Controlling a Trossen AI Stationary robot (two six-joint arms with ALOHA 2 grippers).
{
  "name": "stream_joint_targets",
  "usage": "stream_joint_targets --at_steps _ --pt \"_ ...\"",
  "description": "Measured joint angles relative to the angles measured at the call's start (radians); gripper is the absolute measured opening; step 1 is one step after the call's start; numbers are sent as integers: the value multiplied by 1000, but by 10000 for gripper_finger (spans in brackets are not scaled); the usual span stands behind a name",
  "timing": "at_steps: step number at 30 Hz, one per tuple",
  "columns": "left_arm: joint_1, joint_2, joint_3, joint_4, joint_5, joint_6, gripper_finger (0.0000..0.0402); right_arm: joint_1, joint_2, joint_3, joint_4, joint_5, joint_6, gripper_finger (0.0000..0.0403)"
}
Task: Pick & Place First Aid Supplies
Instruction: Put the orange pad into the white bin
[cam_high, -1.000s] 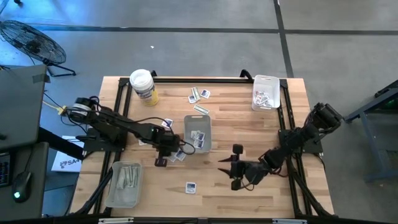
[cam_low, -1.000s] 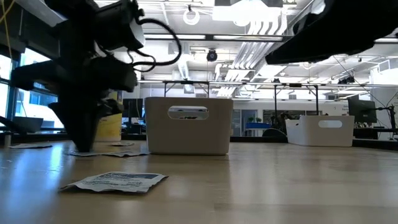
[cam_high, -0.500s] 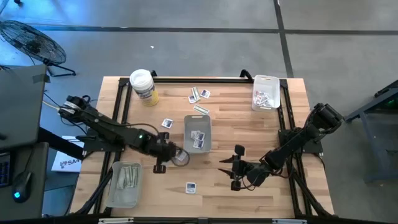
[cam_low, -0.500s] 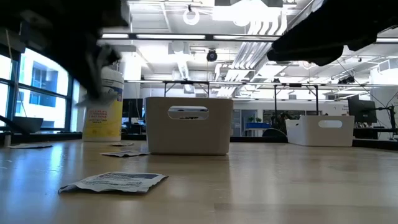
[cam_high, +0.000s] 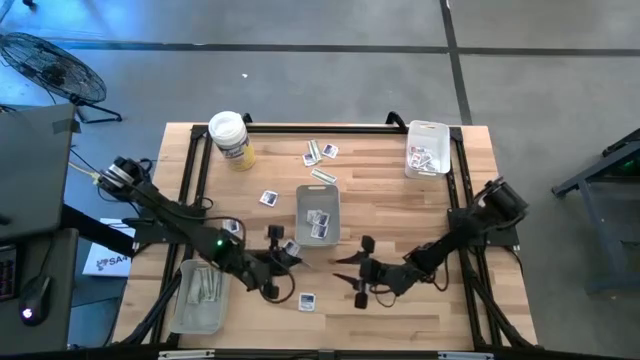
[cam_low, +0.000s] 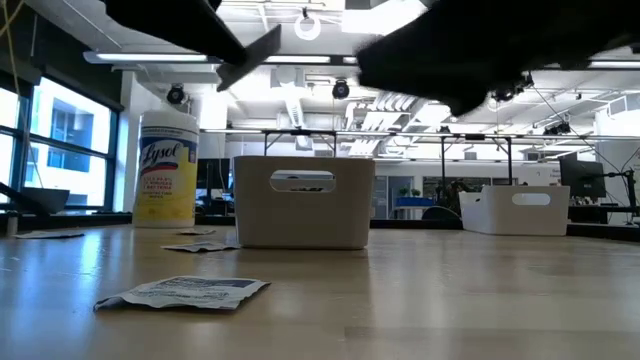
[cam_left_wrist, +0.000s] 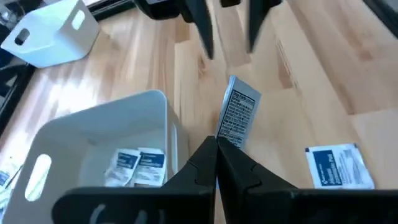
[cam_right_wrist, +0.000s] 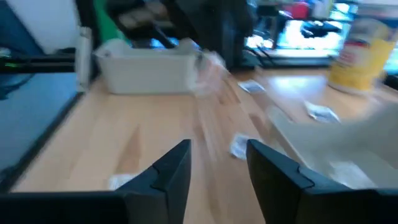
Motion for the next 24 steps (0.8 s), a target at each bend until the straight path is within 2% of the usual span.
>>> stream_joint_targets --at_steps 2,8,11,13,18,24 --pt "0 17 -2 38 -14 24 0 -14 20 41 5 -37 -39 160" --pt "4 56 -1 119 -66 72 0 -48 42 148 -79 -2 -93 211" --pt "4 56 -2 134 -97 89 0 -67 40 171 -120 33 -61 221" --pt "4 56 -2 152 -112 102 0 -80 40 176 -131 13 -51 220" --pt "7 56 -2 169 -131 121 0 -102 40 176 -128 -37 -40 184" --pt "19 56 -2 171 -140 122 0 -107 40 176 -114 -57 -42 97"
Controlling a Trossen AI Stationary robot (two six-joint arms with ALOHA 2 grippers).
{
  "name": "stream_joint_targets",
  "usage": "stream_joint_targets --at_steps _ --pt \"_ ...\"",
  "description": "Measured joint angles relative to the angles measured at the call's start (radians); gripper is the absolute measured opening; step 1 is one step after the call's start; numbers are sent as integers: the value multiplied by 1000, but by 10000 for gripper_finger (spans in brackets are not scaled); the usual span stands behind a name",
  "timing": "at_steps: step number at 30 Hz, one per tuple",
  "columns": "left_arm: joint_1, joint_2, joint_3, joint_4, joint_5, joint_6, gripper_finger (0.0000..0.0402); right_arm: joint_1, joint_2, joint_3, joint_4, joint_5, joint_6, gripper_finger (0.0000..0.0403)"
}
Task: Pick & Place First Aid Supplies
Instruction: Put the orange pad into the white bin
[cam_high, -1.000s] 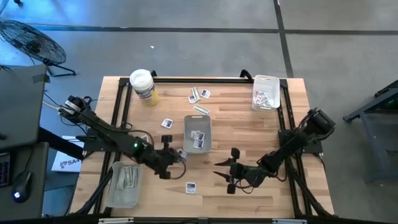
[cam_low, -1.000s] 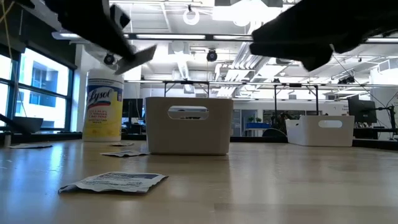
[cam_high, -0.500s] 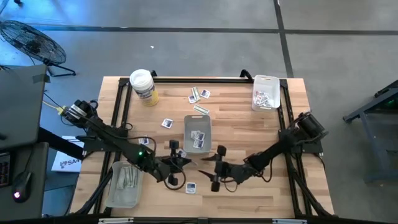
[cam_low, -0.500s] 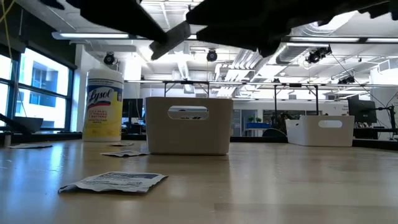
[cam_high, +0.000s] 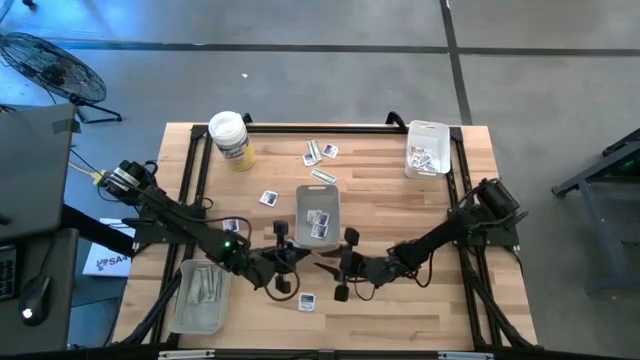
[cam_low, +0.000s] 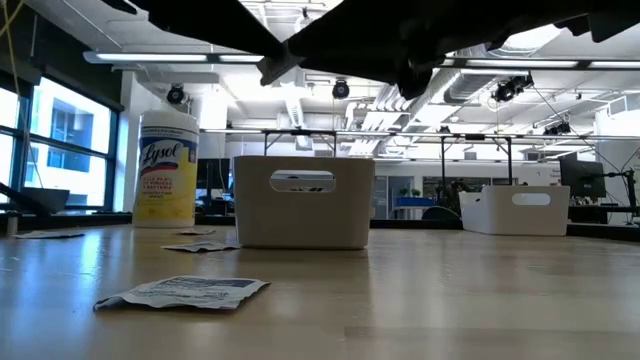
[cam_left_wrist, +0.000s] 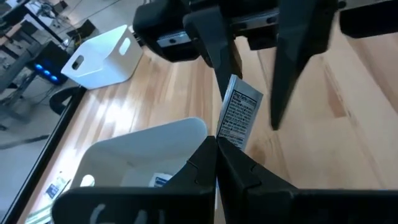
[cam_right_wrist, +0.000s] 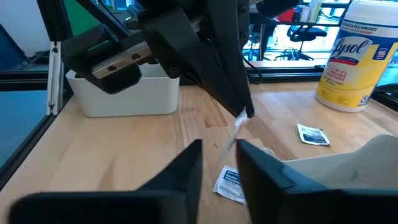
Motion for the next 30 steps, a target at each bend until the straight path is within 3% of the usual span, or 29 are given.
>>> stream_joint_targets --at_steps 6,13,19,24,27,30 --pt "-1 0 0 -3 32 9 0 0 0 0 -1 0 -9 8" --pt "-1 -1 0 -12 63 21 13 1 0 0 -11 20 -25 3" --pt "-2 -71 30 -146 71 3 84 1 -62 0 -117 53 -20 2" --pt "-2 -162 99 -397 120 -92 142 -8 -239 0 -464 198 26 1" --pt "-2 -195 105 -487 129 -192 154 -51 -364 0 -767 309 100 1" --pt "-2 -199 105 -571 140 -300 156 -138 -479 0 -1105 347 231 1"
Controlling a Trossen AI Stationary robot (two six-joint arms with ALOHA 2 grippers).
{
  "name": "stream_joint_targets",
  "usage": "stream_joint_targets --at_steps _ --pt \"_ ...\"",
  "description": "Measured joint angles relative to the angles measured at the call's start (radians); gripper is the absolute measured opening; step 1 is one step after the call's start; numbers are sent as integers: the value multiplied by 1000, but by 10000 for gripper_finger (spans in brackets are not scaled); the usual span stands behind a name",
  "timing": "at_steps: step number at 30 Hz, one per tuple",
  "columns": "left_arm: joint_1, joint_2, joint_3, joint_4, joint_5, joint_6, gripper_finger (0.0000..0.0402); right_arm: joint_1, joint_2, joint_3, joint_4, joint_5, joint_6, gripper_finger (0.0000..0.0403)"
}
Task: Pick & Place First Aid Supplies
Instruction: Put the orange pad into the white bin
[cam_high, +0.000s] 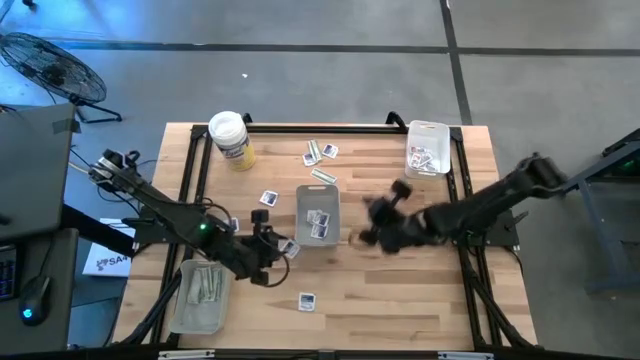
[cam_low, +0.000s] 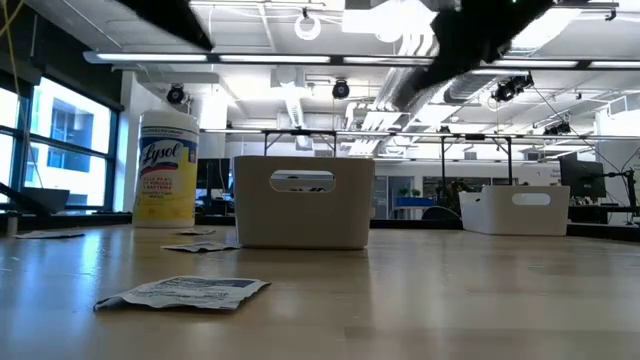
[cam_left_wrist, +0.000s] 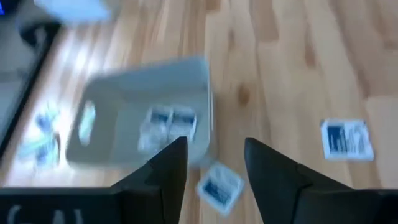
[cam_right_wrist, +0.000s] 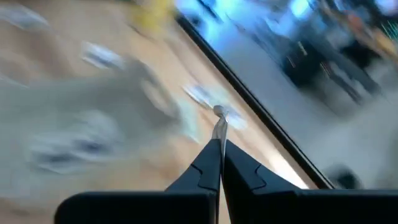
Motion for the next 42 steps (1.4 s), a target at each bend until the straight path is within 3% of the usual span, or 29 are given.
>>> stream_joint_targets --at_steps 4,8,15,20,26,32,36,42 --pt "0 14 -22 -39 9 -111 156 -201 -93 0 -404 -21 175 1" --pt "1 15 -66 -16 6 -121 156 -479 -103 -1 -618 -127 207 0" --pt "15 15 -77 -14 -50 -119 156 -893 -84 -2 -584 -238 14 0" --pt "14 15 -77 -19 -23 -114 156 -1103 -26 -2 -514 -389 -64 0" --pt "14 15 -77 -34 -22 -114 156 -1189 127 -2 -478 -469 -44 0" --pt "14 -17 -77 -186 -77 -295 156 -1191 197 -2 -395 -489 -64 9" --pt "16 -29 -77 -291 -98 -455 156 -1194 192 -2 -368 -510 -103 45" --pt "90 -29 -112 -330 -9 -634 156 -1201 179 -2 -370 -524 -108 115"
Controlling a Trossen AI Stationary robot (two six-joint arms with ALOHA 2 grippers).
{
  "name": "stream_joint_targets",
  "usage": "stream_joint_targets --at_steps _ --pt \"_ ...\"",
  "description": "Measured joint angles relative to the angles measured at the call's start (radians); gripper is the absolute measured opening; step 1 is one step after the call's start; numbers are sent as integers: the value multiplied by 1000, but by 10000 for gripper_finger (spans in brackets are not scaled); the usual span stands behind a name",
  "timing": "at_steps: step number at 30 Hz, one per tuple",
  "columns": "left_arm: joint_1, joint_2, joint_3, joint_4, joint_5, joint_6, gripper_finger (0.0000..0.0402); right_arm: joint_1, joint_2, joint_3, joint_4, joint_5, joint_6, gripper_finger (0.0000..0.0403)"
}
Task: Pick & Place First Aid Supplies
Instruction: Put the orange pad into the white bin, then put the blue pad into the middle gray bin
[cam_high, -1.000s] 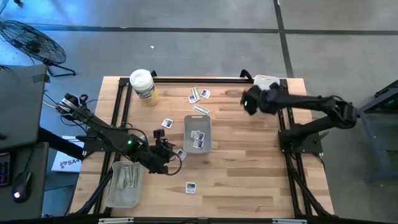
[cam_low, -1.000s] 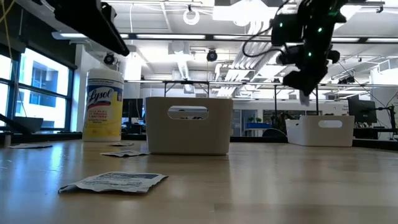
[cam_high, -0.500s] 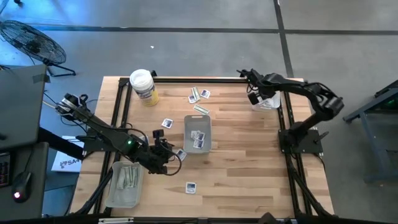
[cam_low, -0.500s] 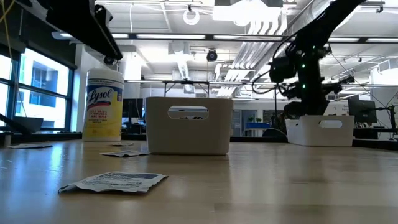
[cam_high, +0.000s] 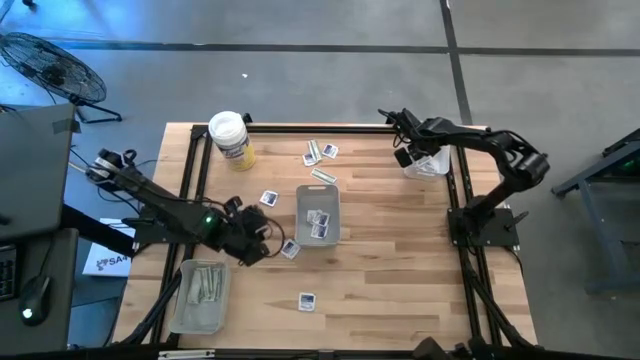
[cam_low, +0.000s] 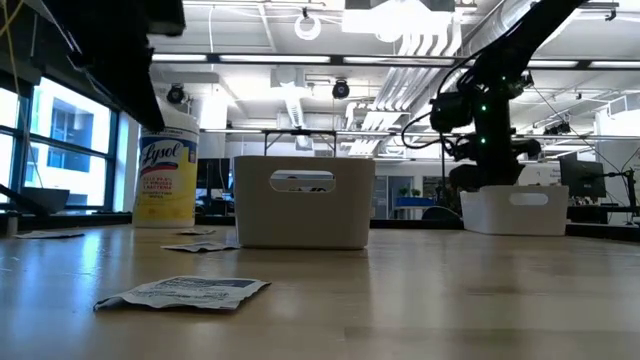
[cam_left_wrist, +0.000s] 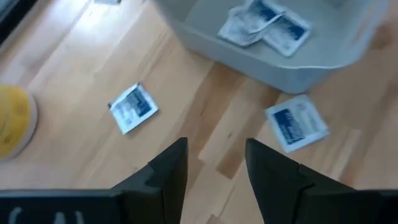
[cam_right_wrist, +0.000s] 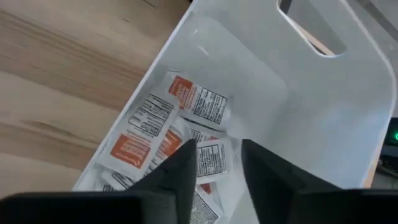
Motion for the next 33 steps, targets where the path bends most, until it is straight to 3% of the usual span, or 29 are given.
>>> stream_joint_targets --at_steps 5,12,17,21,27,33 --pt "99 0 -41 4 46 -10 156 21 -67 0 -18 15 -30 149" --pt "262 0 -103 88 113 115 156 138 -273 0 -51 13 -44 148" --pt "346 0 -165 178 192 255 156 312 -405 0 -54 -56 7 138" --pt "451 0 -174 188 279 187 156 483 -465 0 -54 -47 73 134" --pt "545 10 -178 185 317 68 156 720 -471 0 -48 69 218 133" --pt "565 10 -256 322 317 31 156 884 -450 0 -41 187 295 133"
